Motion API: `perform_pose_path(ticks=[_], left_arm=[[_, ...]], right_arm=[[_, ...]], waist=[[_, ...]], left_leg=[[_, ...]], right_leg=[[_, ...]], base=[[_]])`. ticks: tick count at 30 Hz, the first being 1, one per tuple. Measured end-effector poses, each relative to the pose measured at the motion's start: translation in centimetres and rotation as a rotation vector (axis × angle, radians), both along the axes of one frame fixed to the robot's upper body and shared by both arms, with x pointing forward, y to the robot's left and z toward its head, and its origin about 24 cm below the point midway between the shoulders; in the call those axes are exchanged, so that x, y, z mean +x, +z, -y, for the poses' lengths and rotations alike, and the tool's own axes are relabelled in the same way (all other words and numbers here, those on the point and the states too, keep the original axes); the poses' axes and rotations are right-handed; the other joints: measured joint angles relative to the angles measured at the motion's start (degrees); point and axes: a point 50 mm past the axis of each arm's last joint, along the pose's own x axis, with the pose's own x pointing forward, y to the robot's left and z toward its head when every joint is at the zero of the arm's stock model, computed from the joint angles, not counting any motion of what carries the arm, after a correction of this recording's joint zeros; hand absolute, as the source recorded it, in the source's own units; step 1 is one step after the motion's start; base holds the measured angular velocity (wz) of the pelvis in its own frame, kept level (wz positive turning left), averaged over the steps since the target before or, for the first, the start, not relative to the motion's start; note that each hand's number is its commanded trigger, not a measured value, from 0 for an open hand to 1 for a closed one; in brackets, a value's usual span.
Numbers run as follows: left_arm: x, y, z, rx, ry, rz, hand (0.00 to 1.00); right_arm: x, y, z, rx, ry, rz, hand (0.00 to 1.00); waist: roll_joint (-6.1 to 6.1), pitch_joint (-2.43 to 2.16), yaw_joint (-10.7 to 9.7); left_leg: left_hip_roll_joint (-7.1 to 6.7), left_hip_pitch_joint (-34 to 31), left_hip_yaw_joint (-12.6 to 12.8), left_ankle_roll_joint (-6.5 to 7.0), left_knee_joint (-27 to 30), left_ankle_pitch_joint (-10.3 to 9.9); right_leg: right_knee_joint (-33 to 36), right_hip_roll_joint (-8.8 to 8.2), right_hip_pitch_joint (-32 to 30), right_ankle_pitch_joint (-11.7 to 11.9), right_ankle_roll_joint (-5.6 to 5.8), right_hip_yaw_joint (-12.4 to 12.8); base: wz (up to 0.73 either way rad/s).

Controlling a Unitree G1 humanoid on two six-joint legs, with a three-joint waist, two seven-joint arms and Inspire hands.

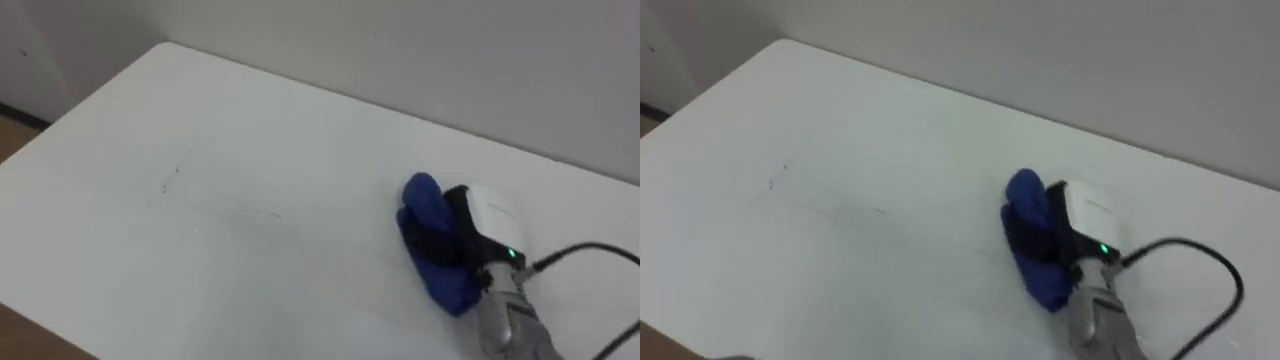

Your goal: Wipe table

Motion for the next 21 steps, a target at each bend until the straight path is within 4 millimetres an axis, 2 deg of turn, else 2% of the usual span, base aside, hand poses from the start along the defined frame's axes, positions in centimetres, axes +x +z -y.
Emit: perform_pose_path(ticks=[1, 3, 4, 6, 7, 9, 12, 15, 17, 21], left_arm=[[0.0, 0.1, -0.1, 0.004, 0.0, 0.003, 0.0], [0.3, 0.5, -0.9, 0.039, 0.018, 0.036, 0.0], [0.3, 0.6, -1.2, 0.048, 0.017, 0.041, 0.0], [1.4, 0.9, -1.7, 0.07, -0.008, 0.088, 0.0], [1.6, 1.0, -1.8, 0.076, -0.015, 0.099, 0.0], [2.0, 1.5, -2.7, 0.106, -0.038, 0.124, 0.0], [1.6, 1.8, -3.2, 0.115, -0.025, 0.124, 0.0], [0.7, 1.8, -3.1, 0.096, -0.019, 0.107, 0.0], [0.1, 1.7, -2.9, 0.082, -0.008, 0.099, 0.0], [-0.3, 1.7, -2.7, 0.065, 0.001, 0.096, 0.0]], right_arm=[[-1.0, -0.2, 0.8, 0.0, -0.04, -0.005, 1.0], [-3.8, -0.9, 3.8, 0.009, -0.199, -0.025, 1.0], [-4.3, -1.1, 4.5, 0.013, -0.243, -0.032, 1.0], [-6.4, -1.2, 7.6, 0.004, -0.403, -0.052, 1.0], [-7.0, -1.1, 8.4, -0.005, -0.433, -0.061, 1.0], [-9.5, -0.9, 10.8, -0.017, -0.555, -0.091, 1.0], [-12.5, -0.4, 13.0, -0.025, -0.698, -0.111, 1.0], [-14.5, -0.3, 13.8, -0.011, -0.784, -0.134, 1.0], [-15.0, -0.2, 14.1, -0.006, -0.811, -0.142, 1.0], [-15.3, -0.1, 14.2, -0.014, -0.816, -0.146, 1.0]], waist=[[-0.24, -0.22, -0.7], [-0.69, -0.83, -3.1], [-0.87, -0.9, -3.7], [-0.95, -1.06, -6.1], [-0.95, -1.07, -6.6], [-1.42, -1.33, -8.4], [-1.59, -1.28, -9.0], [-2.07, -1.31, -10.4], [-2.23, -1.26, -11.1], [-2.23, -1.24, -11.0]], left_leg=[[-0.07, 0.1, 0.1, 0.12, 0.1, -0.1], [-0.06, 0.6, 0.6, 0.61, 0.3, -0.4], [-0.03, 0.7, 0.9, 0.68, 0.4, -0.5], [-0.13, 0.5, 1.3, 1.09, 1.7, -1.2], [-0.17, 0.5, 1.5, 1.23, 1.9, -1.3], [-0.33, 0.8, 2.0, 1.61, 2.2, -1.8], [-0.17, 1.0, 3.3, 1.96, 2.2, -2.0], [0.0, 1.1, 3.6, 1.8, 2.3, -2.5], [0.09, 1.3, 3.6, 1.76, 2.3, -2.6], [0.29, 1.3, 3.7, 1.7, 2.3, -2.7]], right_leg=[[0.0, -0.08, 0.1, 0.0, 0.1, 0.1], [0.0, -0.05, 0.6, 0.1, 0.24, 1.2], [0.1, 0.01, 0.7, 0.1, 0.23, 1.4], [0.1, 0.06, 1.0, 0.1, 0.24, 1.9], [0.1, 0.07, 0.9, 0.2, 0.29, 2.5], [0.1, 0.23, 0.9, 0.3, 0.21, 4.9], [0.6, 0.74, 0.2, 1.1, 0.13, 6.7], [1.0, 0.93, 0.0, 1.4, 0.08, 7.5], [1.0, 0.97, 0.0, 1.4, 0.04, 7.6], [0.9, 1.14, 0.0, 1.5, -0.11, 7.6]], base=[[0.0], [-0.2], [-0.16], [-0.09], [-0.11], [-0.1], [-0.29], [-0.12], [-0.05], [-0.01]])
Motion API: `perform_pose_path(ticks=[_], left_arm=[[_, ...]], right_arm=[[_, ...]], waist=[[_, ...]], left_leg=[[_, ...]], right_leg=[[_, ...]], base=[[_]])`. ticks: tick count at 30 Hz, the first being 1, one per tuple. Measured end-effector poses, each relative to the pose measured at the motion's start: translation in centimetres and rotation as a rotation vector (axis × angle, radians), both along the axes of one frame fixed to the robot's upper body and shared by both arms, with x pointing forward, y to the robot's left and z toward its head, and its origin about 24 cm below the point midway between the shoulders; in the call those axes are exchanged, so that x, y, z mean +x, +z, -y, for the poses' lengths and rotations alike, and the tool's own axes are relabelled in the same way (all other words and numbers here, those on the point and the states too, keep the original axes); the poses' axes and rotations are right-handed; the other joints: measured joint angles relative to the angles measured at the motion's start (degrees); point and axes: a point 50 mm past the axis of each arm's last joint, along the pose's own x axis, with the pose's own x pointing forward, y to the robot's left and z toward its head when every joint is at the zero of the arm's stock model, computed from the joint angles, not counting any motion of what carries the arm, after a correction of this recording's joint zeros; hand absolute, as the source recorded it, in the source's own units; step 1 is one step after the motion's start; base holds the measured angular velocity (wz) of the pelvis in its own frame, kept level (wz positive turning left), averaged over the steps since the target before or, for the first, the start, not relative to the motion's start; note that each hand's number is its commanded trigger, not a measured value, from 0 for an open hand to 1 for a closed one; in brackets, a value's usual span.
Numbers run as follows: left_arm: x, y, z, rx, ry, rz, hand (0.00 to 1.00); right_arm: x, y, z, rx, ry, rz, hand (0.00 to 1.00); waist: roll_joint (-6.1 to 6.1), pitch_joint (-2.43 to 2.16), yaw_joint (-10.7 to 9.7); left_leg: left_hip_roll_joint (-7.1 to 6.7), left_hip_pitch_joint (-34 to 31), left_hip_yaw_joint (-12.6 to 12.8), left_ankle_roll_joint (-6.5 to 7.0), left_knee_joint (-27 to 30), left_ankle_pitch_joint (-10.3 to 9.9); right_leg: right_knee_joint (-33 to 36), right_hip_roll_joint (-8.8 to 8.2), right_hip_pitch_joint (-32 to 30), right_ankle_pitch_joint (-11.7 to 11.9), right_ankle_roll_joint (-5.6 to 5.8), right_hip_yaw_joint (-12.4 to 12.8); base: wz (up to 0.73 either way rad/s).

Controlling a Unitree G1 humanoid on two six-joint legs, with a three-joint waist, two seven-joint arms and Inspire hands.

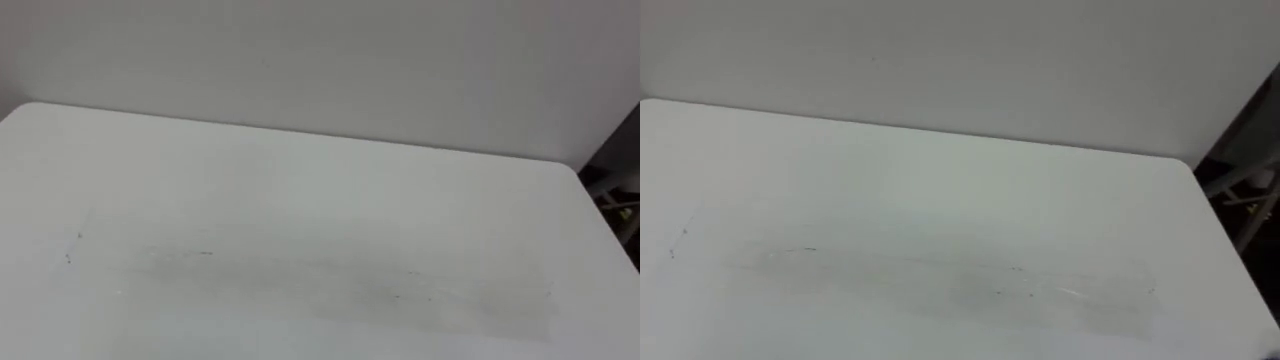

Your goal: Wipe table

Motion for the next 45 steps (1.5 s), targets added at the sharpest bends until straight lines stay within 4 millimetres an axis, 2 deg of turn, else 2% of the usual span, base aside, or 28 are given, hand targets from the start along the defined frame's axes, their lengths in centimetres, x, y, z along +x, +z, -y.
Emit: perform_pose_path(ticks=[2, 7, 10, 11, 12, 13, 14, 15, 17, 18, 19, 21, 26, 29, 30, 33, 34, 35, 36, 45], left_arm=[[-0.2, -0.1, 0.2, -0.008, 0.001, -0.007, 0.0], [-0.2, -0.6, 1.2, -0.046, -0.033, -0.025, 0.0], [0.6, -1.1, 1.9, -0.077, -0.068, -0.018, 0.0], [1.0, -1.3, 2.4, -0.091, -0.073, -0.011, 0.0], [1.3, -1.5, 2.8, -0.104, -0.09, -0.008, 0.0], [1.4, -1.6, 3.0, -0.109, -0.103, -0.011, 0.0], [1.6, -1.7, 3.4, -0.12, -0.129, -0.016, 0.0], [1.8, -1.9, 3.7, -0.129, -0.151, -0.018, 0.0], [2.3, -2.0, 4.0, -0.138, -0.173, -0.018, 0.0], [2.8, -2.1, 4.2, -0.144, -0.185, -0.008, 0.0], [3.1, -2.2, 4.3, -0.145, -0.187, -0.002, 0.0], [3.3, -2.2, 4.4, -0.148, -0.193, 0.0, 0.0], [3.9, -2.0, 4.9, -0.125, -0.243, 0.015, 0.0], [4.0, -2.0, 5.0, -0.12, -0.244, 0.008, 0.0], [4.0, -2.0, 5.0, -0.12, -0.244, 0.007, 0.0], [4.0, -2.0, 5.1, -0.122, -0.253, 0.007, 0.0], [4.0, -2.0, 5.2, -0.122, -0.255, 0.007, 0.0], [4.1, -2.1, 5.2, -0.123, -0.258, 0.008, 0.0], [4.2, -2.1, 5.2, -0.123, -0.258, 0.008, 0.0], [4.7, -2.4, 5.3, -0.13, -0.264, -0.012, 0.0]], right_arm=[[0.3, 0.1, 0.0, -0.01, 0.015, -0.006, 1.0], [2.9, 0.9, -0.6, -0.083, 0.126, -0.052, 1.0], [5.3, 1.3, -2.1, -0.143, 0.25, -0.069, 1.0], [6.6, 1.6, -3.3, -0.17, 0.332, -0.061, 1.0], [8.1, 1.7, -4.8, -0.185, 0.428, -0.042, 1.0], [8.8, 1.8, -5.7, -0.188, 0.478, -0.032, 1.0], [10.1, 2.0, -7.4, -0.198, 0.576, -0.014, 1.0], [11.1, 2.2, -8.8, -0.204, 0.663, -0.007, 1.0], [12.1, 2.5, -10.9, -0.2, 0.764, 0.008, 1.0], [12.9, 2.8, -12.0, -0.192, 0.821, 0.023, 1.0], [13.1, 2.9, -12.5, -0.196, 0.85, 0.021, 1.0], [14.2, 3.2, -14.0, -0.213, 0.937, 0.019, 1.0], [14.8, 3.0, -14.9, -0.207, 0.962, 0.013, 1.0], [14.9, 2.8, -15.2, -0.193, 0.959, 0.005, 1.0], [14.9, 2.7, -15.2, -0.187, 0.956, 0.0, 1.0], [14.9, 2.7, -15.2, -0.179, 0.958, -0.01, 1.0], [14.9, 2.7, -15.2, -0.178, 0.958, -0.012, 0.6], [14.8, 2.5, -15.2, -0.174, 0.956, -0.02, 0.44], [14.9, 2.4, -15.1, -0.172, 0.957, -0.024, 0.0], [14.5, 1.6, -14.7, -0.167, 0.937, -0.059, 0.0]], waist=[[0.12, 0.04, 0.1], [0.88, 0.23, 0.4], [1.55, 0.64, 2.0], [2.01, 0.94, 3.0], [2.01, 1.43, 3.4], [2.0, 1.43, 3.6], [1.86, 1.65, 4.0], [2.29, 1.52, 4.8], [2.34, 1.58, 6.1], [2.31, 2.13, 6.5], [2.34, 2.36, 6.7], [2.42, 2.3, 7.4], [2.36, 2.05, 8.1], [2.38, 1.6, 8.1], [2.43, 1.29, 8.1], [2.63, 1.08, 8.1], [2.62, 1.07, 8.1], [2.58, 1.05, 8.1], [2.53, 1.07, 8.1], [2.31, 1.14, 7.9]], left_leg=[[0.1, 0.0, 0.3, 0.21, 0.0, -0.2], [0.45, -0.4, 1.1, 0.18, -0.1, -0.3], [1.02, -0.5, 2.1, -0.18, -0.4, -0.3], [1.13, -0.5, 2.1, -0.31, -0.6, -0.2], [1.29, -0.7, 2.2, -0.5, -0.8, -0.1], [1.31, -0.8, 2.2, -0.7, -1.0, 0.1], [1.39, -0.9, 2.3, -1.04, -1.1, 0.3], [1.58, -0.9, 2.3, -1.54, -1.2, 0.4], [1.87, -0.8, 2.4, -1.98, -1.6, 0.5], [1.88, -0.7, 2.4, -2.26, -2.0, 0.7], [1.89, -0.8, 2.5, -2.36, -2.1, 0.8], [2.04, -1.4, 2.3, -2.55, -2.4, 1.0], [2.61, -1.4, 2.1, -2.73, -1.9, 1.0], [2.69, -1.2, 2.2, -2.9, -1.8, 0.9], [2.73, -1.2, 2.2, -2.96, -1.8, 0.9], [2.75, -0.9, 2.2, -3.03, -1.8, 0.9], [2.75, -0.8, 2.2, -3.03, -1.8, 0.9], [2.75, -0.7, 2.2, -3.05, -1.8, 0.9], [2.75, -0.5, 2.2, -3.14, -1.8, 0.8], [2.75, -0.3, 2.1, -3.34, -1.7, 0.7]], right_leg=[[0.1, 0.03, -0.2, 0.1, -0.06, 0.1], [0.8, 0.21, -1.1, 0.3, -0.23, 0.7], [0.9, 0.83, -2.0, 0.6, -0.67, 1.8], [0.9, 0.98, -2.3, 0.7, -0.9, 1.8], [0.9, 1.1, -2.6, 0.6, -1.1, 1.7], [0.9, 1.11, -2.9, 0.5, -1.3, 1.7], [0.8, 1.06, -3.3, -0.1, -1.45, 1.5], [0.6, 1.12, -3.3, -0.8, -1.16, 1.5], [-0.1, 1.83, -3.0, -0.8, -1.37, 1.5], [-0.1, 1.98, -3.2, -0.6, -1.87, 1.4], [-0.2, 2.08, -3.3, -0.4, -2.13, 1.4], [-0.2, 2.31, -3.9, -0.4, -2.55, 1.3], [-1.0, 2.91, -3.2, -0.3, -2.69, 1.3], [-1.0, 3.09, -3.0, -0.2, -2.94, 1.3], [-1.0, 3.14, -3.0, -0.2, -3.03, 1.3], [-1.0, 3.17, -2.7, -0.3, -3.14, 1.3], [-1.0, 3.17, -2.7, -0.3, -3.14, 1.3], [-1.0, 3.19, -2.6, -0.3, -3.13, 1.3], [-1.0, 3.22, -2.3, -0.3, -3.12, 1.3], [-1.0, 3.15, -2.0, -0.6, -2.79, 1.4]], base=[[-0.06], [-0.12], [-0.27], [-0.23], [-0.17], [-0.03], [0.0], [0.0], [0.0], [0.05], [0.0], [-0.06], [0.0], [-0.01], [0.0], [0.0], [0.0], [0.0], [0.0], [0.01]])
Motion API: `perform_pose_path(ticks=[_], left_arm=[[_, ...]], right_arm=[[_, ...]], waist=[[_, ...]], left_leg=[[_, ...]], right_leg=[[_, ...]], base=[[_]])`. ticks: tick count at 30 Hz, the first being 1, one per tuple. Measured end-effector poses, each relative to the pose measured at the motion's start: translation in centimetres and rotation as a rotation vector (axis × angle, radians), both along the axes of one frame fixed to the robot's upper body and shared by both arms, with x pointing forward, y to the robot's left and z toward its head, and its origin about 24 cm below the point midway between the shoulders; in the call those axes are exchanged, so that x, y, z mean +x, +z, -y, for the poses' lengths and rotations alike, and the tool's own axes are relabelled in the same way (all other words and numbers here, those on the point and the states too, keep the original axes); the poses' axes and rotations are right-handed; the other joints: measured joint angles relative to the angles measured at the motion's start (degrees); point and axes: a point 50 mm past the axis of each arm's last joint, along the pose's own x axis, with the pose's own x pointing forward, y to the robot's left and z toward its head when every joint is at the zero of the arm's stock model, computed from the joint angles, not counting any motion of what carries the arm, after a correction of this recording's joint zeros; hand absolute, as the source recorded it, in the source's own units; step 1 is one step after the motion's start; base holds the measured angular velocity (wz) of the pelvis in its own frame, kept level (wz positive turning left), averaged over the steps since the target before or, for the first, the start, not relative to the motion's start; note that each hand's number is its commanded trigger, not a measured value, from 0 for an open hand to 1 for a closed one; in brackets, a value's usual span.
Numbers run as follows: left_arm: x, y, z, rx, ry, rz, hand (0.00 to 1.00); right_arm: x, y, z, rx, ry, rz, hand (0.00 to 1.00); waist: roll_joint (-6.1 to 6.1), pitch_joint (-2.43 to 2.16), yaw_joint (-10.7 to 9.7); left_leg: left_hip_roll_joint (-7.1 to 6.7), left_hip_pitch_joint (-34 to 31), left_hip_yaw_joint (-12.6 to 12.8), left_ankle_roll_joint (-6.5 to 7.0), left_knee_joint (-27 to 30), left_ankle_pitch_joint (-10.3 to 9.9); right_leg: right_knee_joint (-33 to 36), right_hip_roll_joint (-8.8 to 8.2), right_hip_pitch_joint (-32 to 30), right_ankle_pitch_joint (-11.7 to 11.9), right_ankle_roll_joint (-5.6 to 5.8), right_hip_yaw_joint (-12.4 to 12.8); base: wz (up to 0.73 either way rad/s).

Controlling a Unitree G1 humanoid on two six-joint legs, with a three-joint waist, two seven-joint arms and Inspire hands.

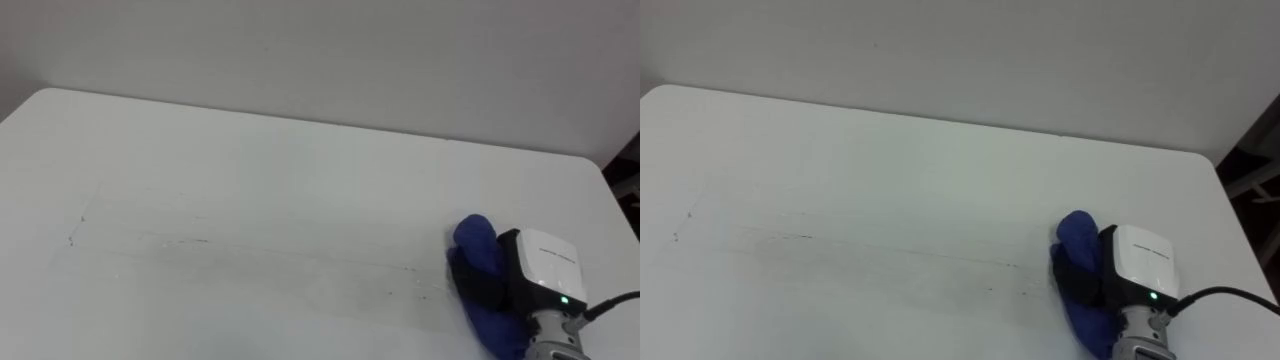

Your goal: Wipe table

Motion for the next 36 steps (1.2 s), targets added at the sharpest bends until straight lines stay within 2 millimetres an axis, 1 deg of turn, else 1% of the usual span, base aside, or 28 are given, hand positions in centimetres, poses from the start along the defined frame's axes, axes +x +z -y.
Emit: perform_pose_path(ticks=[5, 10, 12, 14, 15, 16, 17, 18, 19, 20, 22, 24, 25, 27, 29, 31, 32, 35, 36], left_arm=[[0.6, 0.0, 0.1, -0.004, 0.006, 0.018, 0.0], [1.7, 0.0, 0.2, -0.016, 0.018, 0.059, 0.0], [2.7, 0.0, 0.4, -0.034, 0.043, 0.101, 0.0], [3.4, 0.0, 0.6, -0.05, 0.067, 0.141, 0.0], [3.8, 0.0, 0.7, -0.059, 0.075, 0.162, 0.0], [4.0, 0.0, 0.8, -0.061, 0.073, 0.17, 0.0], [4.5, 0.0, 0.9, -0.066, 0.067, 0.187, 0.0], [4.8, 0.0, 1.0, -0.069, 0.062, 0.2, 0.0], [4.9, 0.0, 1.0, -0.07, 0.061, 0.205, 0.0], [4.8, 0.0, 1.0, -0.071, 0.062, 0.209, 0.0], [4.7, -0.1, 0.8, -0.083, 0.084, 0.207, 0.0], [4.7, -0.1, 0.5, -0.089, 0.109, 0.218, 0.0], [4.7, -0.1, 0.5, -0.092, 0.115, 0.217, 0.0], [3.6, -0.4, 0.4, -0.099, 0.144, 0.179, 0.0], [2.8, -0.7, 0.4, -0.111, 0.161, 0.147, 0.0], [2.2, -0.8, 0.4, -0.119, 0.173, 0.127, 0.0], [2.1, -0.9, 0.5, -0.122, 0.177, 0.12, 0.0], [1.8, -1.0, 0.8, -0.129, 0.183, 0.11, 0.0], [1.8, -1.1, 0.8, -0.129, 0.187, 0.107, 0.0]], right_arm=[[0.1, 0.2, -0.1, 0.001, 0.004, 0.015, 0.0], [0.5, 0.8, -0.2, 0.034, 0.014, 0.027, 0.0], [0.8, 1.1, -0.3, 0.082, 0.003, 0.035, 0.0], [1.2, 1.7, -0.7, 0.129, 0.019, 0.044, 0.0], [1.6, 2.3, -1.3, 0.16, 0.053, 0.058, 0.0], [1.8, 2.6, -1.6, 0.172, 0.072, 0.068, 0.0], [2.2, 3.5, -2.1, 0.19, 0.107, 0.1, 0.0], [2.6, 4.4, -2.6, 0.208, 0.136, 0.134, 0.0], [2.8, 4.9, -2.8, 0.219, 0.147, 0.152, 0.0], [3.2, 5.8, -3.2, 0.246, 0.163, 0.195, 0.0], [3.6, 6.9, -3.4, 0.259, 0.182, 0.242, 0.0], [4.1, 8.4, -2.9, 0.279, 0.181, 0.303, 0.0], [4.2, 8.8, -2.7, 0.281, 0.178, 0.322, 0.0], [4.8, 10.5, -1.9, 0.274, 0.163, 0.397, 0.0], [4.9, 11.5, -1.4, 0.273, 0.15, 0.438, 0.0], [5.0, 11.7, -0.9, 0.285, 0.133, 0.451, 0.0], [5.0, 11.8, -0.7, 0.294, 0.124, 0.451, 0.0], [5.0, 11.9, -0.3, 0.335, 0.106, 0.453, 0.0], [5.0, 12.0, -0.2, 0.344, 0.102, 0.457, 0.0]], waist=[[0.0, 0.0, -0.1], [-0.1, 0.08, -0.2], [-0.15, 0.15, -0.5], [-0.14, 0.16, -0.7], [-0.15, 0.28, -1.5], [-0.11, 0.43, -1.8], [-0.05, 0.84, -2.0], [-0.15, 0.92, -2.0], [-0.12, 0.92, -2.0], [-0.08, 1.05, -2.0], [-0.22, 1.05, -2.1], [-0.66, 0.83, -2.7], [-0.72, 0.8, -2.8], [-0.73, 0.69, -3.2], [-0.8, 0.65, -3.4], [-0.77, 0.67, -3.5], [-0.88, 0.61, -3.4], [-0.93, 0.57, -3.7], [-1.15, 0.51, -3.8]], left_leg=[[0.0, 0.0, 0.2, -0.02, 0.0, 0.0], [0.05, 0.0, 0.6, -0.05, -0.4, 0.2], [0.05, 0.0, 0.6, 0.12, -0.4, 0.3], [0.14, 0.0, 0.9, 0.1, -0.6, 0.3], [0.13, -0.1, 0.8, 0.08, -0.7, 0.3], [0.11, -0.1, 0.8, 0.08, -0.7, 0.3], [0.09, -0.1, 1.1, 0.08, -0.7, 0.3], [0.13, -0.2, 1.5, 0.09, -0.8, 0.3], [0.18, -0.3, 1.8, 0.09, -0.9, 0.4], [0.2, -0.3, 2.2, 0.15, -1.2, 0.5], [0.18, -0.3, 2.2, 0.17, -1.5, 0.7], [0.17, -0.2, 2.1, 0.17, -1.5, 0.7], [0.17, -0.2, 2.2, 0.17, -1.5, 0.7], [0.18, 0.1, 2.3, 0.17, -1.5, 0.7], [0.23, 0.6, 2.4, 0.16, -1.5, 0.7], [0.27, 0.9, 2.6, 0.16, -1.5, 0.6], [0.32, 1.0, 2.9, 0.16, -1.5, 0.6], [0.42, 0.9, 3.5, 0.25, -1.5, 0.5], [0.41, 0.9, 3.7, 0.26, -1.5, 0.5]], right_leg=[[0.0, 0.12, 0.0, 0.0, -0.03, 0.1], [0.1, 0.28, -0.1, 0.1, -0.15, 1.0], [0.2, 0.32, -0.3, 0.3, -0.43, 1.3], [0.3, 0.37, -0.9, 0.2, -0.42, 1.7], [0.4, 0.37, -1.0, 0.2, -0.43, 1.7], [0.5, 0.36, -1.1, 0.2, -0.43, 1.9], [1.2, 0.3, -1.2, 0.0, -0.52, 2.3], [1.3, 0.34, -1.6, 0.0, -0.53, 2.7], [1.4, 0.38, -1.9, 0.1, -0.54, 3.0], [1.3, 0.43, -2.0, 0.2, -0.56, 3.4], [1.2, 0.46, -2.1, 0.4, -0.57, 3.4], [1.1, 0.44, -2.2, 0.4, -0.58, 3.3], [1.1, 0.45, -2.1, 0.4, -0.59, 3.3], [1.2, 0.46, -1.9, 0.5, -0.63, 3.4], [1.1, 0.5, -2.0, 0.5, -0.63, 3.6], [1.2, 0.52, -1.9, 0.5, -0.63, 3.9], [1.2, 0.55, -1.9, 0.5, -0.63, 4.2], [1.4, 0.58, -2.0, 0.4, -0.59, 4.7], [1.9, 0.54, -2.0, 0.3, -0.61, 4.9]], base=[[0.01], [-0.05], [0.0], [-0.09], [-0.07], [-0.05], [-0.1], [-0.17], [-0.19], [-0.14], [-0.04], [0.0], [0.0], [-0.02], [-0.06], [-0.07], [-0.11], [-0.11], [-0.07]])
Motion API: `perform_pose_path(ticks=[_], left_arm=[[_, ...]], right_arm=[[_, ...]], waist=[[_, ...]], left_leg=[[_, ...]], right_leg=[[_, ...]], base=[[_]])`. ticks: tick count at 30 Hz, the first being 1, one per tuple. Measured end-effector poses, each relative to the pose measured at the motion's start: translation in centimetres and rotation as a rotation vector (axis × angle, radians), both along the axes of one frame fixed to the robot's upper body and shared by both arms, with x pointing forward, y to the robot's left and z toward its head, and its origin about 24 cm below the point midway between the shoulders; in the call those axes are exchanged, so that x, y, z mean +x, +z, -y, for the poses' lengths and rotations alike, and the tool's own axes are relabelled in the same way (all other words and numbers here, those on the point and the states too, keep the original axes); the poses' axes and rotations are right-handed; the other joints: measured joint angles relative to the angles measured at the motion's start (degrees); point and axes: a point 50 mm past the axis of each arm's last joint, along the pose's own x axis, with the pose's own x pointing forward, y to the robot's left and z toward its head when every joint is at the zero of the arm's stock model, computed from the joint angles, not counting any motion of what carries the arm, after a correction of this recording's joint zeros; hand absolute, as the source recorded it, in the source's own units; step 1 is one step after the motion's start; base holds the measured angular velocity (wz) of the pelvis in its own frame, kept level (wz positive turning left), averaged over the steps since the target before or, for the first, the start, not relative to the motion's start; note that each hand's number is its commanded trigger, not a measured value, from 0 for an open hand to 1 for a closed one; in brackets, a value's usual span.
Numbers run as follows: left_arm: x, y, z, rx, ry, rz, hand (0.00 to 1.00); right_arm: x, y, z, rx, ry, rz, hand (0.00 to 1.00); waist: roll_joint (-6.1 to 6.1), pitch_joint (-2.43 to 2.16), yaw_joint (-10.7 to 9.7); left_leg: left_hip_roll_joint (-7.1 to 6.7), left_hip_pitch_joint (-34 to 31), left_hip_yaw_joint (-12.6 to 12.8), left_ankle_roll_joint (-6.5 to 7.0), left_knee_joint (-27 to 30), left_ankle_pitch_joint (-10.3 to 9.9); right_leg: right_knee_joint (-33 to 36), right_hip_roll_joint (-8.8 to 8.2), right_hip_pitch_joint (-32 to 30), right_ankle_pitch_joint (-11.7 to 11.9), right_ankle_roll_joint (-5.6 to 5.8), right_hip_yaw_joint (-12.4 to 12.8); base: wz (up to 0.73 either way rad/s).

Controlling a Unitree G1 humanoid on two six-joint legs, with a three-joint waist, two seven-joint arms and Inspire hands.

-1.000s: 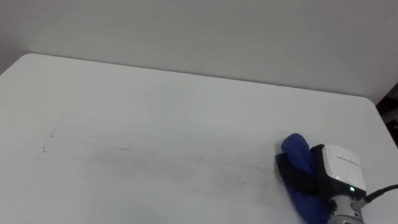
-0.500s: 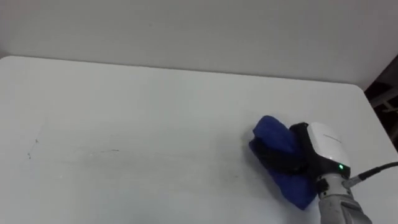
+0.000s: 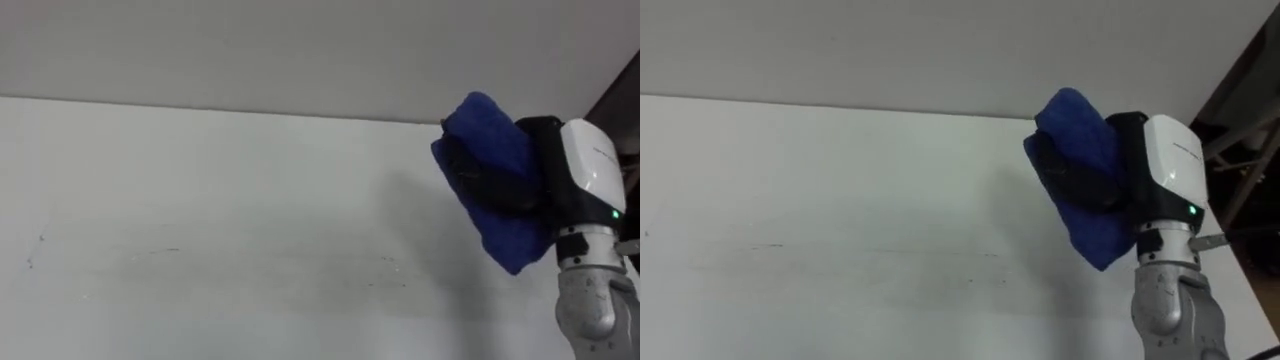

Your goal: Wipe table

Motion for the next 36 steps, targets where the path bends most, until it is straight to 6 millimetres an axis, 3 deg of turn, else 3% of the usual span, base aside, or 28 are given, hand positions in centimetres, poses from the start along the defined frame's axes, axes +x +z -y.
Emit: perform_pose_path(ticks=[6, 7, 8, 11, 13, 21, 22, 23, 24, 25, 26, 36], left_arm=[[-0.2, 0.1, -0.3, 0.007, 0.028, -0.003, 0.0], [-0.2, 0.0, -0.3, 0.007, 0.028, -0.004, 0.0], [-0.2, 0.0, -0.3, 0.007, 0.025, -0.006, 0.0], [-0.3, 0.0, -0.3, 0.007, 0.025, -0.008, 0.0], [-0.3, 0.0, -0.3, 0.007, 0.023, -0.008, 0.0], [-0.4, 0.1, -0.4, 0.004, 0.012, -0.01, 0.0], [-0.3, 0.1, -0.5, 0.005, 0.012, -0.009, 0.0], [-0.3, 0.1, -0.5, 0.007, 0.011, -0.007, 0.0], [-0.3, 0.1, -0.6, 0.009, 0.01, -0.007, 0.0], [-0.3, 0.1, -0.6, 0.01, 0.01, -0.007, 0.0], [-0.3, 0.2, -0.7, 0.01, 0.008, -0.006, 0.0], [0.2, 0.2, -0.6, 0.011, -0.017, 0.011, 0.0]], right_arm=[[0.0, 1.0, 0.7, 0.002, -0.022, 0.036, 0.0], [0.0, 1.0, 0.7, 0.004, -0.022, 0.036, 0.42], [0.0, 1.0, 0.7, -0.001, -0.021, 0.035, 0.67], [0.1, 0.9, 0.5, -0.014, -0.009, 0.02, 0.78], [0.1, 0.7, 0.3, -0.014, 0.003, 0.007, 1.0], [0.2, 0.0, -0.9, -0.009, 0.073, -0.049, 1.0], [0.2, 0.0, -1.1, -0.008, 0.081, -0.055, 0.72], [0.2, -0.2, -1.4, -0.007, 0.095, -0.063, 0.53], [0.2, -0.3, -1.7, -0.005, 0.11, -0.072, 0.25], [0.2, -0.4, -1.8, -0.005, 0.117, -0.078, 0.1], [0.2, -0.5, -2.0, -0.003, 0.128, -0.089, 0.02], [-0.1, -1.3, -2.6, -0.048, 0.161, -0.14, 0.0]], waist=[[0.0, 0.18, -1.1], [-0.03, 0.18, -1.1], [0.07, 0.2, -1.0], [0.08, 0.17, -0.8], [0.04, 0.17, -0.9], [-0.06, 0.14, -0.8], [-0.08, 0.12, -0.8], [-0.16, 0.1, -0.8], [-0.25, 0.12, -0.8], [-0.29, 0.14, -0.8], [-0.39, 0.13, -0.8], [-0.81, 0.11, -0.9]], left_leg=[[-0.03, 0.1, 0.2, 0.02, 0.0, 0.0], [-0.02, 0.1, 0.2, 0.02, 0.0, 0.0], [0.03, 0.1, 0.4, 0.01, 0.0, 0.0], [0.51, -0.1, 1.3, -0.05, 0.0, -0.1], [0.48, -0.3, 1.1, -0.04, 0.1, -0.1], [0.51, -0.5, 1.1, -0.04, 0.0, -0.1], [0.51, -0.5, 1.1, -0.04, 0.0, -0.1], [0.51, -0.5, 1.1, -0.04, 0.0, -0.1], [0.5, -0.5, 1.1, -0.04, 0.0, -0.1], [0.47, -0.5, 1.1, -0.04, 0.0, -0.1], [0.46, -0.5, 1.1, -0.04, 0.0, -0.1], [0.42, -0.7, 1.1, -0.04, 0.0, -0.1]], right_leg=[[0.1, -0.02, -0.1, -0.1, 0.03, 0.0], [0.1, 0.0, -0.1, -0.1, 0.03, 0.0], [0.0, 0.03, -0.4, -0.1, 0.03, 0.1], [0.1, 0.21, -0.7, 0.0, 0.0, 0.7], [0.0, 0.22, -0.7, 0.1, -0.1, 0.8], [0.0, 0.21, -1.0, 0.1, -0.09, 0.7], [0.0, 0.21, -1.0, 0.1, -0.09, 0.7], [0.0, 0.22, -0.9, 0.1, -0.09, 0.6], [0.0, 0.23, -0.9, 0.1, -0.09, 0.6], [0.0, 0.23, -0.9, 0.1, -0.09, 0.6], [0.0, 0.23, -0.9, 0.1, -0.1, 0.6], [0.0, 0.2, -0.9, 0.1, -0.1, 0.2]], base=[[-0.01], [-0.03], [-0.07], [-0.11], [-0.03], [0.0], [0.0], [0.0], [0.0], [0.0], [0.0], [0.0]])
